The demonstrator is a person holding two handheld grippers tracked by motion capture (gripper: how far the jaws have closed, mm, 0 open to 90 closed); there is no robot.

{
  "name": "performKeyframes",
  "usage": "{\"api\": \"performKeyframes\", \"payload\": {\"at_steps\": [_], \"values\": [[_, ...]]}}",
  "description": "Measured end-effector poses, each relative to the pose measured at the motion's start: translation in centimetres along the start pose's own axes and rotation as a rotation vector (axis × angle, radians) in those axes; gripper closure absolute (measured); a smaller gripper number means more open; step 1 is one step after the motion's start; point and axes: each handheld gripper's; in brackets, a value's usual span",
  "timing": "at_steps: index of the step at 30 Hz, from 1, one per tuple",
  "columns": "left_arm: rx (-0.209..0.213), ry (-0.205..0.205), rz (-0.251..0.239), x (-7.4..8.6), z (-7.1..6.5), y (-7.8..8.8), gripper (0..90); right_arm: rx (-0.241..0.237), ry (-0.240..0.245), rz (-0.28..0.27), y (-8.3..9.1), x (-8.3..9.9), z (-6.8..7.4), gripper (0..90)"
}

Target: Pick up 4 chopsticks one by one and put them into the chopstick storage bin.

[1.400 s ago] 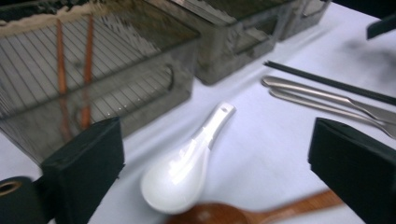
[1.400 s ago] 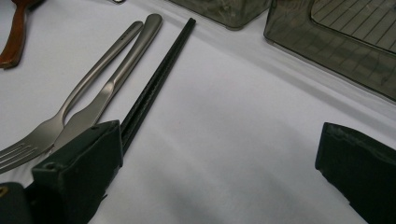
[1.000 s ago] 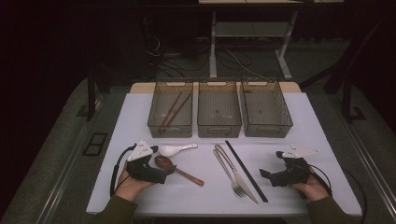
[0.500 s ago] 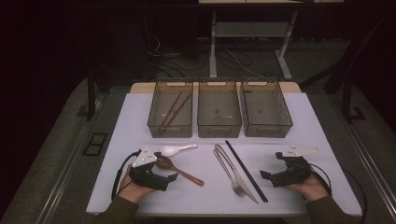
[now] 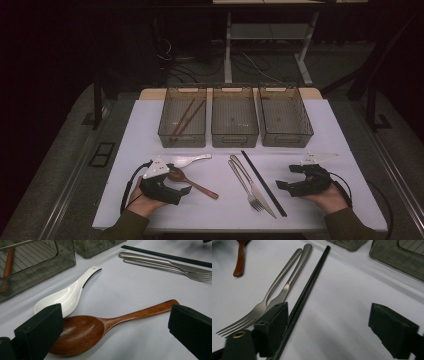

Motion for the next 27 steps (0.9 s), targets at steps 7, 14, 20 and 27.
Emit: {"api": "performKeyframes", "payload": {"at_steps": [7, 14, 20, 27], "values": [[0.008, 0.004, 0.006, 0.0, 0.0, -0.2, 0.0, 0.03, -0.022, 0.013, -0.8, -0.9, 0.2, 31.4], [0.01, 0.007, 0.003, -0.1, 0.0, -0.2, 0.0, 0.005, -0.023, 0.023, -1.7, -1.8, 0.7, 42.7], [0.014, 0.003, 0.003, -0.1, -0.1, -0.2, 0.0, -0.011, 0.004, 0.035, -3.0, -3.0, 1.5, 48.6], [0.014, 0.002, 0.0, -0.1, -0.1, -0.2, 0.0, -0.01, 0.031, 0.051, -4.6, -4.2, 2.2, 54.8]]}}
Point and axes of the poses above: each handheld gripper's, and its own axes: y roughly backward along the jaws, x roughly out of its underside, z roughly to its left, and after that the axes turned 13 degrees about -y, right-handed
